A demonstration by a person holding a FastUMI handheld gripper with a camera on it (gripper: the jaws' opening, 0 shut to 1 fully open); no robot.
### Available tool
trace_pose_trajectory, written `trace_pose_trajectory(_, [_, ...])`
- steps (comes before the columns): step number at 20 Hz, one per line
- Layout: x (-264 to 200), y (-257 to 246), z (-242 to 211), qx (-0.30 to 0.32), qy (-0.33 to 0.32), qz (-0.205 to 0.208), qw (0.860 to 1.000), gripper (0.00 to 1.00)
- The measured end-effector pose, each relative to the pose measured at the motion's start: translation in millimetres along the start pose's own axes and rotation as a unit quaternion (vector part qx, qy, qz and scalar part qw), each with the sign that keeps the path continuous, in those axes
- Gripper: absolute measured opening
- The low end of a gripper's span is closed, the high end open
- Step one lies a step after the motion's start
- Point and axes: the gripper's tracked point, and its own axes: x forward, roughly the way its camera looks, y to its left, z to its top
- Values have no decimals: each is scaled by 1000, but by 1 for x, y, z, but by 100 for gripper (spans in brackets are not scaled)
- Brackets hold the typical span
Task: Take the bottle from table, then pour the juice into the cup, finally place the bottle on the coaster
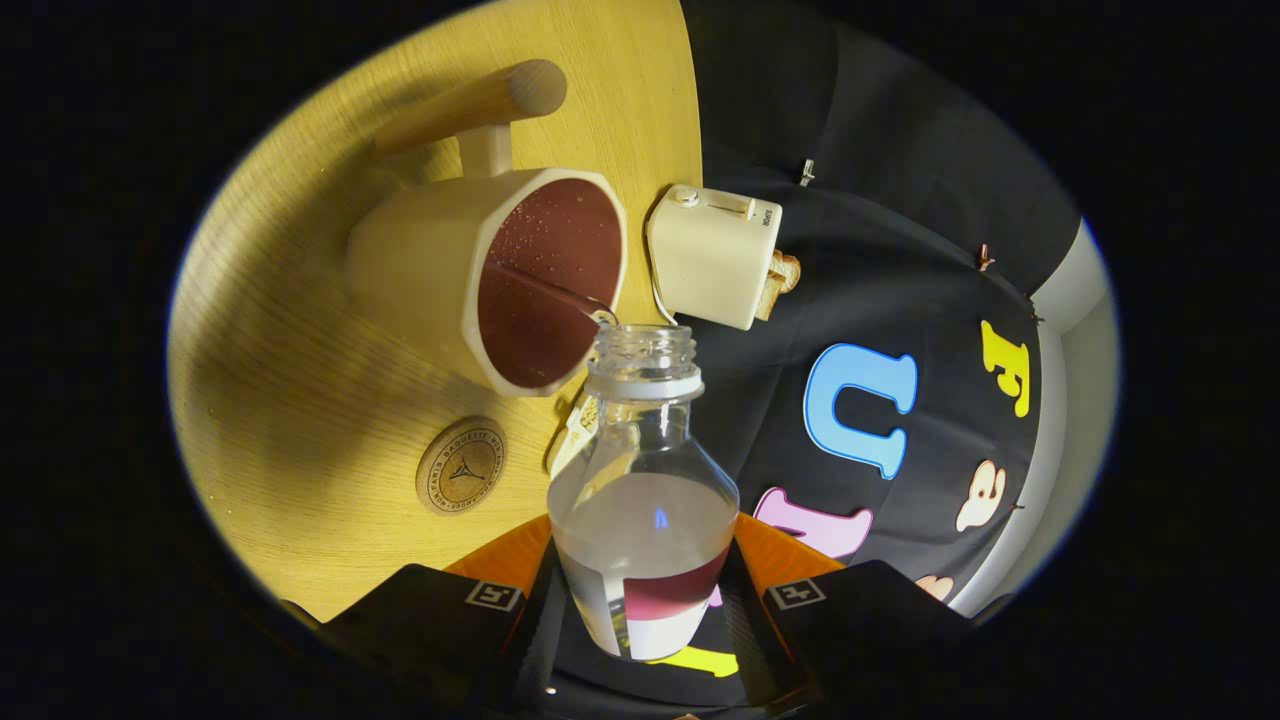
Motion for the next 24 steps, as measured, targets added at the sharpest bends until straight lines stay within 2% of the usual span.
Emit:
trace_pose_trajectory(19, [8, -4, 1, -72, -26, 0, 997, 74])
trace_pose_trajectory(24, [15, -14, 3, -110, -35, -7, 993, 74])
